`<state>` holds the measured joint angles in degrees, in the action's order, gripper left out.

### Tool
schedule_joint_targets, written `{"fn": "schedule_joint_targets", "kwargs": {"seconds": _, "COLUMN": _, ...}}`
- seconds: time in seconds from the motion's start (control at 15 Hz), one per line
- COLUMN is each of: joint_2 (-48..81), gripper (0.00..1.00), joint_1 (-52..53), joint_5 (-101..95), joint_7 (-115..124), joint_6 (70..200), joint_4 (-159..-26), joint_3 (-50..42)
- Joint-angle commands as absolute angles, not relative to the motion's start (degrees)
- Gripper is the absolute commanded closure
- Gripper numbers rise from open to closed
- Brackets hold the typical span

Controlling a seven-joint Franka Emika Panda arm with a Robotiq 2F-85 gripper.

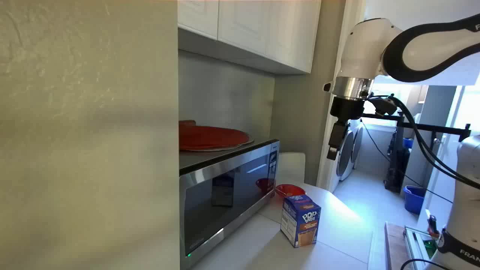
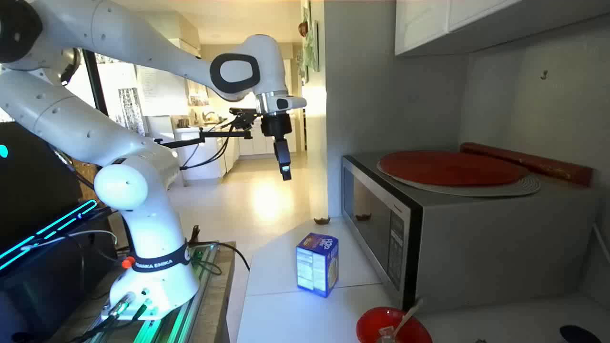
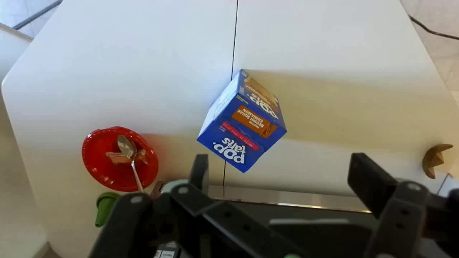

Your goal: Open the blue box.

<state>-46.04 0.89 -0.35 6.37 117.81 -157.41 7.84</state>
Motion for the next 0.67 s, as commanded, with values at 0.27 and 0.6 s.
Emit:
{"fn": "schedule_joint_targets", "kwargs": {"seconds": 0.27, "joint_2": -45.96, "gripper": 0.00, "joint_1": 1.52, "joint_5": -0.84, "joint_7": 6.78, "joint_6": 117.65, "joint_4": -157.28, "joint_3": 7.27}}
{"fn": "schedule_joint_targets", "kwargs": {"seconds": 0.6, "joint_2": -43.23, "gripper": 0.00, "joint_1": -0.02, "joint_5": -0.86, "joint_7": 7.86, "joint_6": 117.78, "joint_4": -156.30, "joint_3": 6.60}}
